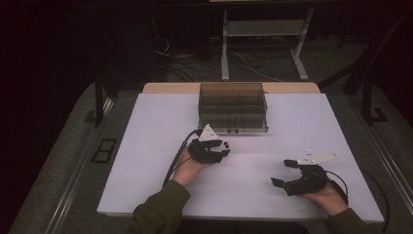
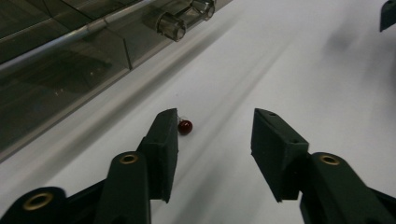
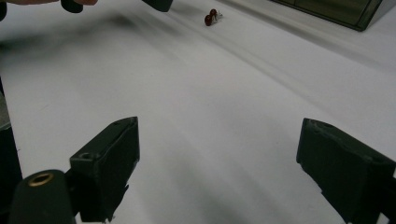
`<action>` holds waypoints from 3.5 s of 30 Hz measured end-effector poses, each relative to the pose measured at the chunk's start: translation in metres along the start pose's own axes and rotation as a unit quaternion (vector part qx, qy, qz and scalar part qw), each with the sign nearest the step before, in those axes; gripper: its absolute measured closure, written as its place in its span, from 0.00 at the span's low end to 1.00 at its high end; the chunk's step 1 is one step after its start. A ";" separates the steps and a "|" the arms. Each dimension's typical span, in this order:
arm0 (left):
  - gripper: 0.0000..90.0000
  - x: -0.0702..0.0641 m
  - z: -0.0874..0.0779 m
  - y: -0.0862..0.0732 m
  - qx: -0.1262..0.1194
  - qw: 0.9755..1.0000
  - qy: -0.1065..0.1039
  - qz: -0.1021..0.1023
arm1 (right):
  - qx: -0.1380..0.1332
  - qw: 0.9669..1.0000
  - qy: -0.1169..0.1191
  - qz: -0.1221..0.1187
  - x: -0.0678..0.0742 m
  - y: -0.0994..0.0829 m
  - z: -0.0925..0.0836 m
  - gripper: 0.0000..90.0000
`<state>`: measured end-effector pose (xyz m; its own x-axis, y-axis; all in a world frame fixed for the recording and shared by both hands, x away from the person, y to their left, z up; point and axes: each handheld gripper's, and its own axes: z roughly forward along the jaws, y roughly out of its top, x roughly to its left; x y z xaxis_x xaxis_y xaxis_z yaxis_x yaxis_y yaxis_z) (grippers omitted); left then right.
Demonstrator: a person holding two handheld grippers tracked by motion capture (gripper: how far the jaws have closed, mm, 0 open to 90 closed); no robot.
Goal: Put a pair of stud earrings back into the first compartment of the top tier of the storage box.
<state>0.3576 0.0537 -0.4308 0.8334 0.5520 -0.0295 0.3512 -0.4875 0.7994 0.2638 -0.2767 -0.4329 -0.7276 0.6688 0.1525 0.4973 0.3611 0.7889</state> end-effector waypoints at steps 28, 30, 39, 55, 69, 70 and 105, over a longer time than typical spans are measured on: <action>0.83 0.008 0.033 0.006 0.027 1.000 0.015 -0.002 | -0.001 1.000 0.004 0.001 0.001 0.000 0.000 0.14; 0.83 0.009 0.034 0.007 0.025 1.000 0.015 -0.002 | -0.001 1.000 0.004 0.000 0.001 0.000 0.000 0.14; 0.86 0.009 0.039 0.006 0.035 0.999 0.015 0.001 | -0.001 1.000 0.004 0.000 0.001 0.000 0.000 0.14; 0.83 0.010 0.042 0.004 0.045 0.999 0.005 0.000 | -0.001 1.000 0.005 0.000 0.001 0.000 0.000 0.14; 0.76 0.012 0.042 0.010 0.024 1.000 0.005 -0.017 | 0.001 1.000 0.005 -0.002 0.001 0.000 0.001 0.14; 0.76 0.012 0.042 0.010 0.027 0.999 0.004 -0.017 | 0.001 1.000 0.005 -0.003 0.001 0.000 0.001 0.14; 0.87 0.010 0.036 0.010 0.046 0.998 -0.032 -0.016 | 0.000 1.000 0.006 -0.005 0.001 -0.001 -0.001 0.14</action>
<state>0.3845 0.0297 -0.4449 0.8457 0.5251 -0.0955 0.4139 -0.5324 0.7384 0.2621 -0.2765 -0.4327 -0.7376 0.6579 0.1517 0.4904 0.3676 0.7902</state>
